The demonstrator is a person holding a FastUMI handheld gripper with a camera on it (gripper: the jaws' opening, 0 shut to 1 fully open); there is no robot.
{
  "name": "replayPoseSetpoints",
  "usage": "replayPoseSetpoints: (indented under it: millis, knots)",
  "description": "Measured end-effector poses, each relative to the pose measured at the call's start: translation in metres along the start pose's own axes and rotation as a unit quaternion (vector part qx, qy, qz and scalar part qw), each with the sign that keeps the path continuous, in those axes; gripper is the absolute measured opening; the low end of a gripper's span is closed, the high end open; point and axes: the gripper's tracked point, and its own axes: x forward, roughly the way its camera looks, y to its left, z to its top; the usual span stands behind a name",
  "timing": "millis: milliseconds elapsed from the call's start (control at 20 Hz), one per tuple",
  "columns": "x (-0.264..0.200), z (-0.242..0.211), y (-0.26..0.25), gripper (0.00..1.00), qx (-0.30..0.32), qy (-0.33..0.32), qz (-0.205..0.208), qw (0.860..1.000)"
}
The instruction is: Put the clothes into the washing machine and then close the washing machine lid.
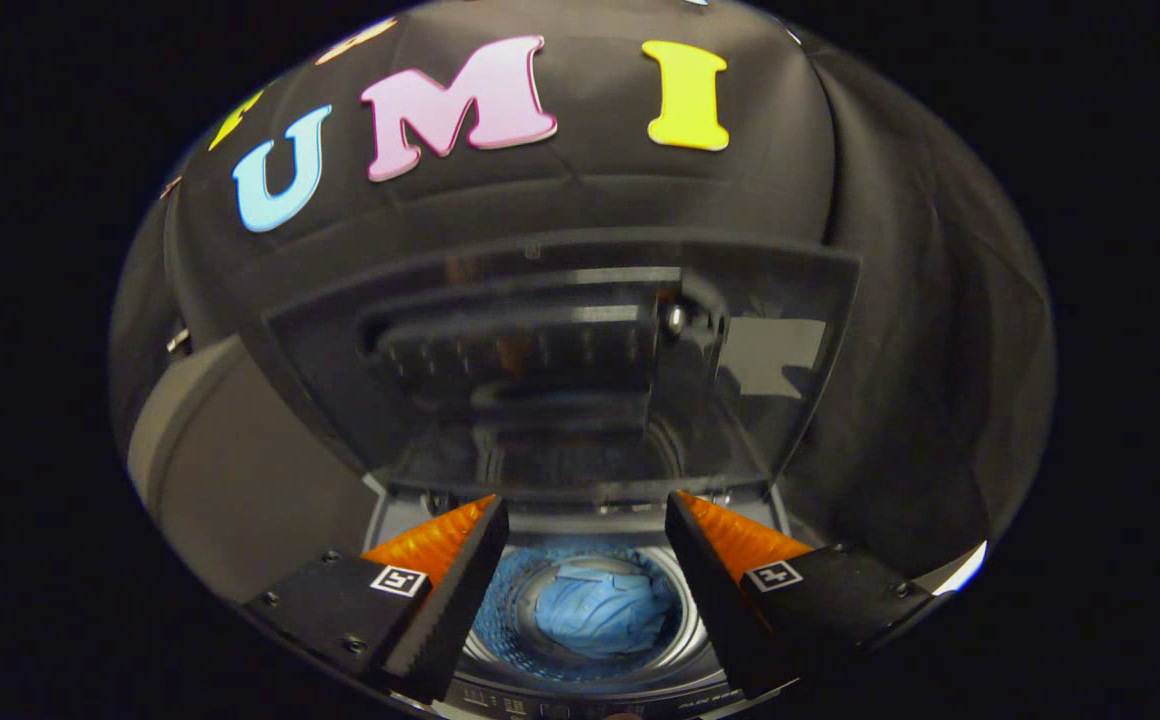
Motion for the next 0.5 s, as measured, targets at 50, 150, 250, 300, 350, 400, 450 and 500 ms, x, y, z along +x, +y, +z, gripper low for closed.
replayPoseSetpoints:
  millis: [50, 150, 250, 300, 350, 400, 450, 500]
  knots:
    - [-0.004, 0.02, 0.004, 1.0, -0.004, -0.02, 0.005, 1.0]
    - [-0.012, 0.059, 0.015, 1.0, -0.025, -0.061, 0.019, 0.998]
    - [-0.015, 0.097, 0.03, 0.99, -0.047, -0.111, 0.033, 0.992]
    - [-0.014, 0.115, 0.038, 0.99, -0.061, -0.132, 0.039, 0.989]
    - [-0.01, 0.13, 0.044, 0.99, -0.071, -0.145, 0.039, 0.986]
    - [-0.002, 0.14, 0.042, 0.99, -0.077, -0.15, 0.036, 0.985]
    - [0.009, 0.147, 0.04, 0.99, -0.078, -0.148, 0.031, 0.985]
    - [0.024, 0.151, 0.036, 0.99, -0.077, -0.139, 0.018, 0.987]
